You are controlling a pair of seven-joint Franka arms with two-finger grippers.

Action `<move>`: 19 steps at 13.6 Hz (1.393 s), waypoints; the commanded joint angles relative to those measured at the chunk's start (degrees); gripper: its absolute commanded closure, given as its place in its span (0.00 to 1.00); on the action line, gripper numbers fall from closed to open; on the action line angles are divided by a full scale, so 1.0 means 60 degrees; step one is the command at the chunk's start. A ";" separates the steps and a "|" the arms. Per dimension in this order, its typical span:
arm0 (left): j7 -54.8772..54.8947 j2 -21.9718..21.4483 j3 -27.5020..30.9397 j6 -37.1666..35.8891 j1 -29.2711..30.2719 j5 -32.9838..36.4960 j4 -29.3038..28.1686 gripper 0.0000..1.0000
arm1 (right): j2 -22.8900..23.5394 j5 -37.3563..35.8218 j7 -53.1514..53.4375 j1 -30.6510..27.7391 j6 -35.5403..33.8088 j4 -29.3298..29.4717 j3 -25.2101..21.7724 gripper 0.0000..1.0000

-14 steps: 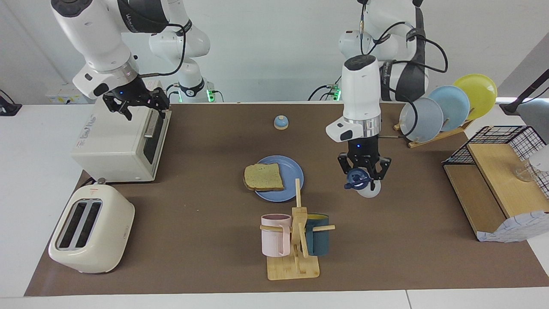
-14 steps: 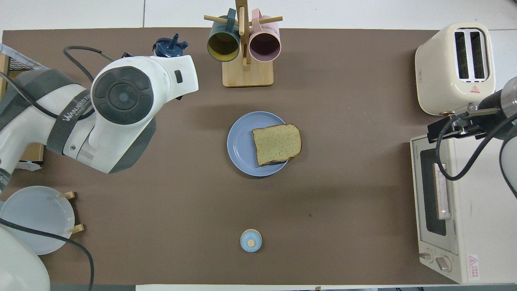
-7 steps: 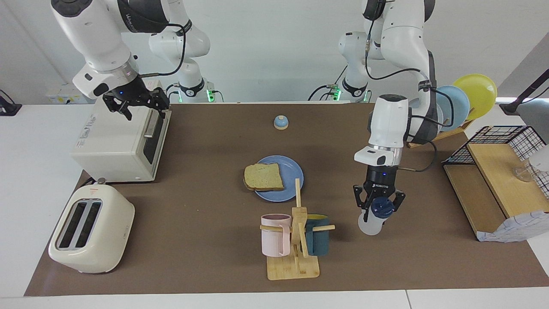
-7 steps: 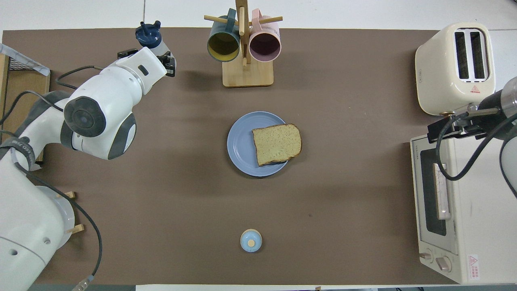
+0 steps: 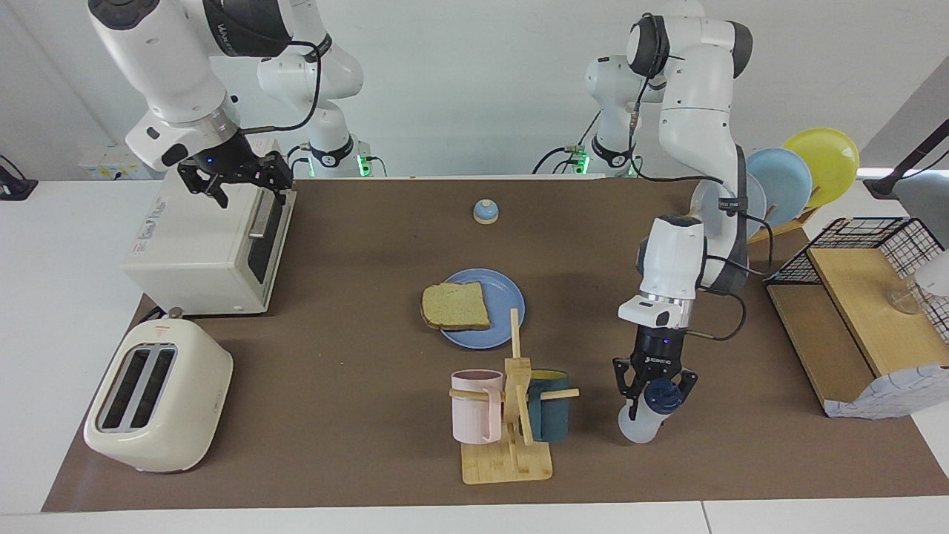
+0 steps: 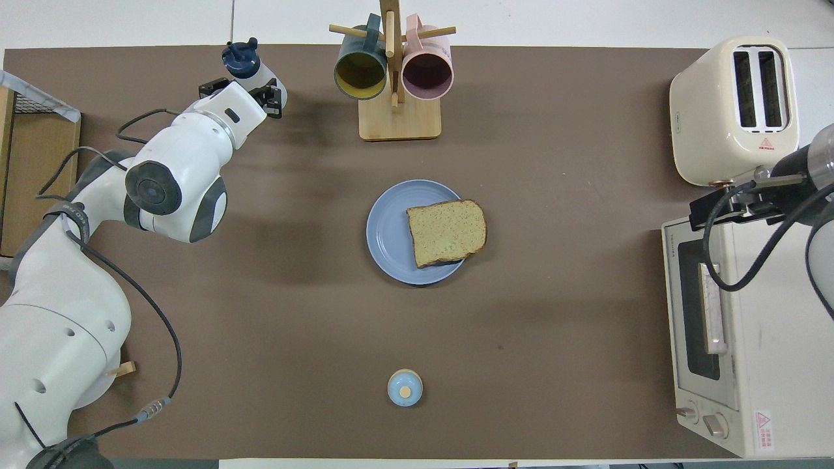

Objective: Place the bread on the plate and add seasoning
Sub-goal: 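Set the bottle down upright at its spot with the left gripper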

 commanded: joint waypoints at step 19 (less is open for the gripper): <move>0.0179 0.0415 -0.0094 0.0546 0.0188 0.0398 -0.0103 0.35 | -0.0167 0.0198 -0.0226 -0.0147 0.0006 -0.0189 0.0052 0.00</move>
